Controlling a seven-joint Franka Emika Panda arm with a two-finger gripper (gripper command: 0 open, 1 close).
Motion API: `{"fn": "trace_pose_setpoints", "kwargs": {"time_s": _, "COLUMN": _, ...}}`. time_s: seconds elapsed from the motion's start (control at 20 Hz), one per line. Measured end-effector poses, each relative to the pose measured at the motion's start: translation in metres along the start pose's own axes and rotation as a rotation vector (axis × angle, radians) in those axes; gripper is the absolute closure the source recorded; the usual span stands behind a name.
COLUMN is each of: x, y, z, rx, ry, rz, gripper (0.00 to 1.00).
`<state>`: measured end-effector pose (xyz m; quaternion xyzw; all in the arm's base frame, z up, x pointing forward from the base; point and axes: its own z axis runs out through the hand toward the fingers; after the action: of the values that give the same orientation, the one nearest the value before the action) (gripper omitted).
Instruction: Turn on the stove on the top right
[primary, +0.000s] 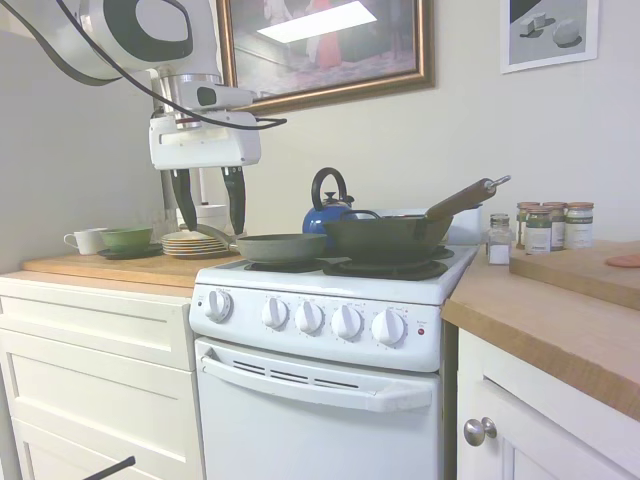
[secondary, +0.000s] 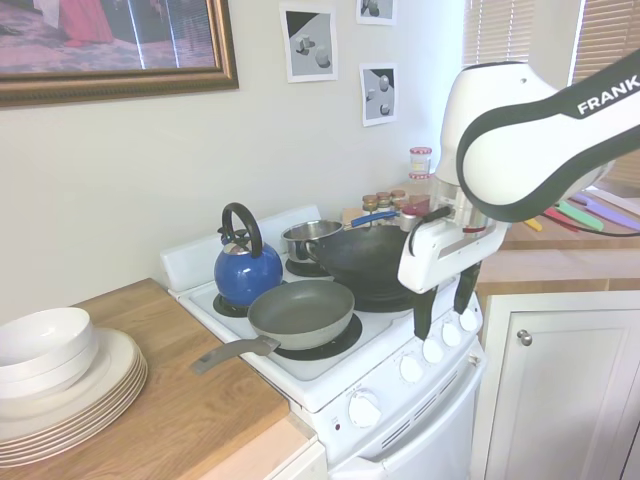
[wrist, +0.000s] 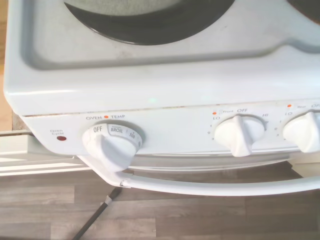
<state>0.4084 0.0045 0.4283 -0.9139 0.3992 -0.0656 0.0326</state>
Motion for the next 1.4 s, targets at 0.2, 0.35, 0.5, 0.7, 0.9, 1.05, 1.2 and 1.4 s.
{"fn": "trace_pose_setpoints", "kwargs": {"time_s": 0.2, "x": -0.001, "y": -0.001, "z": 0.003, "rx": -0.006, "ry": -0.005, "rz": -0.005, "gripper": 0.00}}
{"fn": "trace_pose_setpoints", "kwargs": {"time_s": 0.35, "x": -0.001, "y": -0.002, "z": 0.007, "rx": -0.013, "ry": -0.010, "rz": -0.009, "gripper": 0.00}}
{"fn": "trace_pose_setpoints", "kwargs": {"time_s": 0.5, "x": 0.002, "y": -0.001, "z": 0.014, "rx": -0.021, "ry": -0.017, "rz": -0.005, "gripper": 0.00}}
{"fn": "trace_pose_setpoints", "kwargs": {"time_s": 0.7, "x": 0.015, "y": 0.005, "z": 0.028, "rx": -0.031, "ry": -0.014, "rz": 0.024, "gripper": 0.00}}
{"fn": "trace_pose_setpoints", "kwargs": {"time_s": 0.9, "x": 0.032, "y": 0.016, "z": 0.041, "rx": -0.042, "ry": -0.006, "rz": 0.055, "gripper": 0.00}}
{"fn": "trace_pose_setpoints", "kwargs": {"time_s": 1.05, "x": 0.046, "y": 0.025, "z": 0.049, "rx": -0.050, "ry": -0.013, "rz": 0.084, "gripper": 0.00}}
{"fn": "trace_pose_setpoints", "kwargs": {"time_s": 1.2, "x": 0.063, "y": 0.034, "z": 0.057, "rx": -0.058, "ry": -0.017, "rz": 0.105, "gripper": 0.00}}
{"fn": "trace_pose_setpoints", "kwargs": {"time_s": 1.4, "x": 0.083, "y": 0.039, "z": 0.066, "rx": -0.066, "ry": -0.028, "rz": 0.120, "gripper": 0.00}}
